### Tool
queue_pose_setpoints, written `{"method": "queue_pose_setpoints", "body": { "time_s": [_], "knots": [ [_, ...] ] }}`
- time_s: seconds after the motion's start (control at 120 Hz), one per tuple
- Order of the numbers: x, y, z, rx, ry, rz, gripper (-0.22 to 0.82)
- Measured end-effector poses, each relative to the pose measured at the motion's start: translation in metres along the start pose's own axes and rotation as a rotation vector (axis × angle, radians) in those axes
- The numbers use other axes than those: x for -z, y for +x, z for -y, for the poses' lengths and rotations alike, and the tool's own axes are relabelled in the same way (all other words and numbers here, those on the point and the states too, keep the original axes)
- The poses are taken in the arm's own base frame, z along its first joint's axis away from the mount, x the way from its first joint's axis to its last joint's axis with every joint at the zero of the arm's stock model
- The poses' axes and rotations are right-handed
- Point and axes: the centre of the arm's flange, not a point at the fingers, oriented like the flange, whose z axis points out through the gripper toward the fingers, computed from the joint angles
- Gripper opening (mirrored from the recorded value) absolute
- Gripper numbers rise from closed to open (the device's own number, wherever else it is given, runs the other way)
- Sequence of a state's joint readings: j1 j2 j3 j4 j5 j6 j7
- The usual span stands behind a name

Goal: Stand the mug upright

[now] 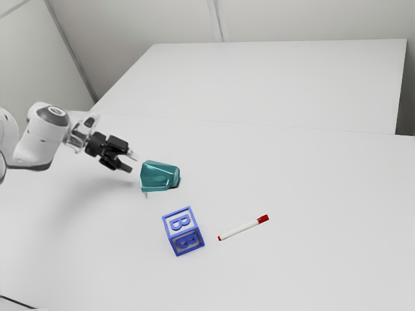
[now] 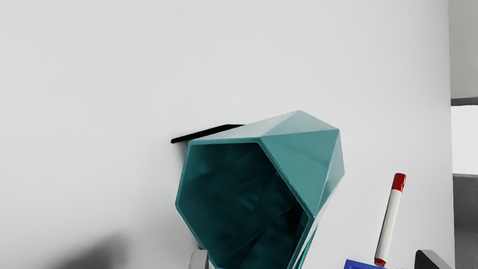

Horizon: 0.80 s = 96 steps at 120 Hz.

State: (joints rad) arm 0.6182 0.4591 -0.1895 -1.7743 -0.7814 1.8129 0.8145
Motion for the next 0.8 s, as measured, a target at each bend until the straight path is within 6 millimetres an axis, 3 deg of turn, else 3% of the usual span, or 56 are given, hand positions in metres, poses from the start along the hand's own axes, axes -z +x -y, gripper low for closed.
{"method": "queue_pose_setpoints", "body": {
  "time_s": [0.542, 0.8],
  "knots": [
    [-0.037, 0.001, -0.004, -0.082, -0.157, 0.023, 0.6],
    [-0.05, -0.002, 0.0, -0.091, -0.212, 0.032, 0.45]
  ]
}}
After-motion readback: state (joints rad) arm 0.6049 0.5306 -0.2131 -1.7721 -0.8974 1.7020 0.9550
